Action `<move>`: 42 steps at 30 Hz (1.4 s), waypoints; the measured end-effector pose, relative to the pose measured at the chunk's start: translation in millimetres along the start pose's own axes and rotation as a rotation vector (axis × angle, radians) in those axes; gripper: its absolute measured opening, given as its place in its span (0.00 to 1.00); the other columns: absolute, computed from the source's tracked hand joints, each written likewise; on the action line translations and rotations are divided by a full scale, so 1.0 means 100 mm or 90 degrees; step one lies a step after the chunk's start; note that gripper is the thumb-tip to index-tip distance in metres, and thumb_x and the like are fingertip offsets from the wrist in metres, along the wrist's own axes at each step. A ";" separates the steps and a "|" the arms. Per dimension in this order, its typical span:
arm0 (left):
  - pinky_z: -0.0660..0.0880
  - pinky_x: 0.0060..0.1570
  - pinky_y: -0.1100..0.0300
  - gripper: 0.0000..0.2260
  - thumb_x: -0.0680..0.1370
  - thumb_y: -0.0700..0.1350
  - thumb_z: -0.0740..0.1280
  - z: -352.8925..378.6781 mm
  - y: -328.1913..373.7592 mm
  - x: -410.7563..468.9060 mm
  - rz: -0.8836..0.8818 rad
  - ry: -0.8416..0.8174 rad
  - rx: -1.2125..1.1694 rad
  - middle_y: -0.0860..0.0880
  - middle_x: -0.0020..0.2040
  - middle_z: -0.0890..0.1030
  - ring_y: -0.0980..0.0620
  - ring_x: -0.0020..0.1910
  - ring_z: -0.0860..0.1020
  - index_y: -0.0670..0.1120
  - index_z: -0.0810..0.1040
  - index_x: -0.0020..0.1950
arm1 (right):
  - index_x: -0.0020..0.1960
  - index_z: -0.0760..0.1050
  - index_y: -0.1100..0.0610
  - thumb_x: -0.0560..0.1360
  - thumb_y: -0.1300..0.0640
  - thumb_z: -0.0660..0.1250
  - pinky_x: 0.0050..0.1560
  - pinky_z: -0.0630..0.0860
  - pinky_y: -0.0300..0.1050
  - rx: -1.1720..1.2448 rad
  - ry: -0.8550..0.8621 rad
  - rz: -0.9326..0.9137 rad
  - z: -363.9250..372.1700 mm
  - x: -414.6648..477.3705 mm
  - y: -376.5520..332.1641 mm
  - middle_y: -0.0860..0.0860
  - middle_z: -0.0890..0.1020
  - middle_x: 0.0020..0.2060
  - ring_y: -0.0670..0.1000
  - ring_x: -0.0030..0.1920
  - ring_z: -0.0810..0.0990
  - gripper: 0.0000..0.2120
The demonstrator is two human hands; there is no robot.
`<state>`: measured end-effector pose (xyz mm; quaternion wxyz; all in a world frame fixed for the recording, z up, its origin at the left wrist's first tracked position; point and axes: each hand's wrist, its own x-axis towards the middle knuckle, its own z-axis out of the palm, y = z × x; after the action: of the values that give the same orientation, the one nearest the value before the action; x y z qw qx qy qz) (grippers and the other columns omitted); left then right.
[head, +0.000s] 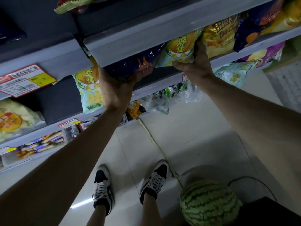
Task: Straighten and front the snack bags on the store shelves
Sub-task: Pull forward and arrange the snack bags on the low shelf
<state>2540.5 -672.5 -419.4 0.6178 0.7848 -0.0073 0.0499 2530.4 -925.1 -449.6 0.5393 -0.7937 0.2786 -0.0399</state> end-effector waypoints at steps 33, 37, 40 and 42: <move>0.79 0.52 0.71 0.27 0.68 0.37 0.83 -0.52 0.22 -0.79 -0.023 -0.155 0.052 0.68 0.53 0.84 0.66 0.54 0.84 0.50 0.79 0.64 | 0.76 0.62 0.58 0.66 0.51 0.85 0.66 0.80 0.52 -0.003 -0.277 -0.045 -0.16 0.13 -0.13 0.55 0.80 0.68 0.51 0.66 0.81 0.48; 0.78 0.49 0.72 0.27 0.68 0.35 0.83 -0.63 0.17 -0.86 -0.072 -0.176 0.045 0.70 0.51 0.85 0.66 0.50 0.85 0.52 0.80 0.62 | 0.77 0.63 0.58 0.74 0.59 0.79 0.65 0.78 0.40 -0.029 -0.286 -0.073 0.05 0.13 -0.14 0.52 0.79 0.68 0.42 0.63 0.81 0.38; 0.80 0.47 0.69 0.22 0.69 0.31 0.81 -0.78 0.04 -0.83 -0.123 -0.166 0.026 0.64 0.50 0.87 0.61 0.50 0.85 0.47 0.82 0.59 | 0.77 0.64 0.60 0.73 0.60 0.80 0.63 0.76 0.36 -0.052 -0.296 -0.093 0.27 0.11 -0.20 0.51 0.78 0.69 0.38 0.63 0.79 0.39; 0.79 0.45 0.68 0.20 0.69 0.31 0.81 -0.86 0.00 -0.78 -0.151 -0.168 0.024 0.61 0.49 0.87 0.59 0.48 0.86 0.49 0.84 0.55 | 0.78 0.64 0.58 0.71 0.57 0.81 0.71 0.74 0.41 -0.051 -0.294 -0.098 0.41 0.09 -0.22 0.50 0.76 0.71 0.44 0.68 0.76 0.41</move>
<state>2456.9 -592.7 -406.4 0.5983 0.7912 0.0057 -0.1266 2562.0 -889.9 -449.1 0.5519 -0.8216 0.0880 0.1126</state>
